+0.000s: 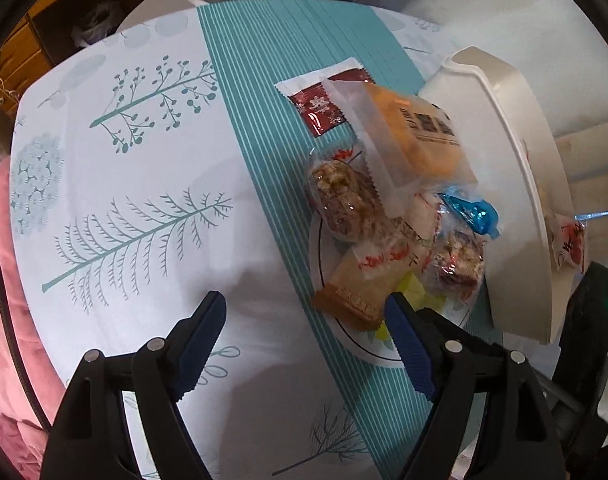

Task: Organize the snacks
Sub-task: 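Grasp the brown soda cracker packet with left tool while right tool grasps the green square packet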

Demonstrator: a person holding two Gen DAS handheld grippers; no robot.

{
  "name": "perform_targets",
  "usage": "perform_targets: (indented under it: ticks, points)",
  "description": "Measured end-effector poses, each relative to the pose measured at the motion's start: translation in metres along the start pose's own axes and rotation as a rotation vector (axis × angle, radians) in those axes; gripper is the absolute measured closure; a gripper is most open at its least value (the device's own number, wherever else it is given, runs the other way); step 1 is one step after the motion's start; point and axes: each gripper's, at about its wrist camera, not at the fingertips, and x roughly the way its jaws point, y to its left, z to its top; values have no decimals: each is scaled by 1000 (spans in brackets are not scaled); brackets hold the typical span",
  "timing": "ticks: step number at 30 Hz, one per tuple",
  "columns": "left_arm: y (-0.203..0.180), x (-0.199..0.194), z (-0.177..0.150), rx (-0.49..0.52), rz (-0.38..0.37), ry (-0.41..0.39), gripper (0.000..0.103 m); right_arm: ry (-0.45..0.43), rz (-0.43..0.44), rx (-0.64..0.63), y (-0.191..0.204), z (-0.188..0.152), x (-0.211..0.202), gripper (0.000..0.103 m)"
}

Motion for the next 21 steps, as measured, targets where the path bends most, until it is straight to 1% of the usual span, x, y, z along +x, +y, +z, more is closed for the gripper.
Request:
perform_targets:
  ticks: [4,8,9,11,14,18,20,21]
  points:
    - [1,6,8,-17,-2,29,23,-1,-21,-18,1,0,1,22]
    - [3,8,14,-35,-12,32,23,-13,-34,-31,5,1,1,22]
    - [4,7,15,-38,-11,34,23,-14,-35,-38,7,1,2,23]
    - [6,7,16,-48,-14,36,23,-16,-26,-53,12,2,3,28]
    - [9,6,16,-64,-25,34,23,-10,-18,-68,16,3,5,29]
    - [15,4,15,-76,-39,42,23,-14,-32,-91,20,3,6,30]
    - [18,2,13,-76,-38,47,23,-15,-34,-107,26,4,8,38]
    - [18,2,13,-75,-36,48,23,-12,-36,-116,28,5,8,38]
